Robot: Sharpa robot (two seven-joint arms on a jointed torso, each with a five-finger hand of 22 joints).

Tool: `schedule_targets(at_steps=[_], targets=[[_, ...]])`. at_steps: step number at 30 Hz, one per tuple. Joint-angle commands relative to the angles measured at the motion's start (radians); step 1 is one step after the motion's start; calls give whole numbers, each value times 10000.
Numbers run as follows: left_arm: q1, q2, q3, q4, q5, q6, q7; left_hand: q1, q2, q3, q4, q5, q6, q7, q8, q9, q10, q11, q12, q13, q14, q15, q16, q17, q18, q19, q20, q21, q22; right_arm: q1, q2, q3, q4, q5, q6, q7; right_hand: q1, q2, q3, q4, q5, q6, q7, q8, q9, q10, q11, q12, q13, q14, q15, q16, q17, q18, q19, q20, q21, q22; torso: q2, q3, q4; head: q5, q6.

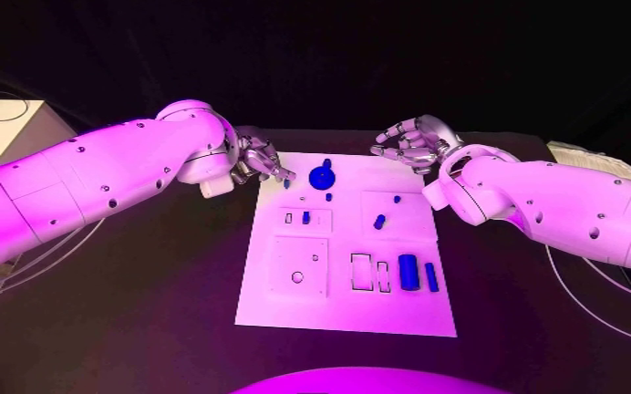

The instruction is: Assemble the parts on the task board

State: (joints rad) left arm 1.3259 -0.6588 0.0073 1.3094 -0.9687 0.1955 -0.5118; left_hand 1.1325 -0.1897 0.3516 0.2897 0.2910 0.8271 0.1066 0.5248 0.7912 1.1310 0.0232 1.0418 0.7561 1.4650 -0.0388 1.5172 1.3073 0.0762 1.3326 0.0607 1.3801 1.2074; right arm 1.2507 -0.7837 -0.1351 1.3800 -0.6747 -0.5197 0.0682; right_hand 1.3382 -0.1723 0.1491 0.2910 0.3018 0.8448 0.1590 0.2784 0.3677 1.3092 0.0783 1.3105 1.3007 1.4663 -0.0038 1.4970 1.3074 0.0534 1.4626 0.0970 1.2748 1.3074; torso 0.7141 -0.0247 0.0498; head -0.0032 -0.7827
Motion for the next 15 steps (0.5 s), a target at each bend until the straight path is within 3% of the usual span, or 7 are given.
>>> schedule_targets(at_steps=[1, 5, 15], targets=[[52, 133, 11, -372, 242, 108, 176, 81, 14, -60, 1, 63, -51, 6, -58, -61, -30, 73, 7, -16, 688, 65, -29, 1672, 60, 7, 76, -60, -6, -6, 7, 1, -4, 4, 47, 164, -98, 2, -50, -9, -19, -69, 10, 39, 10, -63, -19, -49, -11, 635, 30, -32, 1237, 106, -9, 29, -47, 734, 7, -7, -4, 21, 38], [67, 367, 10, -899, 132, 106, 206, 83, 18, -64, 2, 64, -55, 12, -74, -78, -32, 78, 9, -20, 688, 70, -30, 1670, 58, 11, 82, -57, 0, -5, 14, 1, 0, 4, 43, 165, -98, 2, -50, -9, -19, -69, 10, 39, 10, -63, -19, -49, -11, 635, 30, -32, 1237, 106, -9, 29, -47, 734, 12, -6, 7, 45, 52], [67, 972, -23, -1920, 86, 456, 219, 50, 34, -105, 14, 54, -53, 36, -145, -166, -27, 103, 37, -19, 699, 95, -11, 1697, 53, 34, 108, -40, 35, -4, 19, 1, 29, 4, 39, 158, -98, 2, -50, -9, -19, -69, 10, 39, 10, -63, -19, -49, -11, 635, 30, -32, 1237, 106, -9, 29, -47, 734, 77, -23, -34, 83, 85]])
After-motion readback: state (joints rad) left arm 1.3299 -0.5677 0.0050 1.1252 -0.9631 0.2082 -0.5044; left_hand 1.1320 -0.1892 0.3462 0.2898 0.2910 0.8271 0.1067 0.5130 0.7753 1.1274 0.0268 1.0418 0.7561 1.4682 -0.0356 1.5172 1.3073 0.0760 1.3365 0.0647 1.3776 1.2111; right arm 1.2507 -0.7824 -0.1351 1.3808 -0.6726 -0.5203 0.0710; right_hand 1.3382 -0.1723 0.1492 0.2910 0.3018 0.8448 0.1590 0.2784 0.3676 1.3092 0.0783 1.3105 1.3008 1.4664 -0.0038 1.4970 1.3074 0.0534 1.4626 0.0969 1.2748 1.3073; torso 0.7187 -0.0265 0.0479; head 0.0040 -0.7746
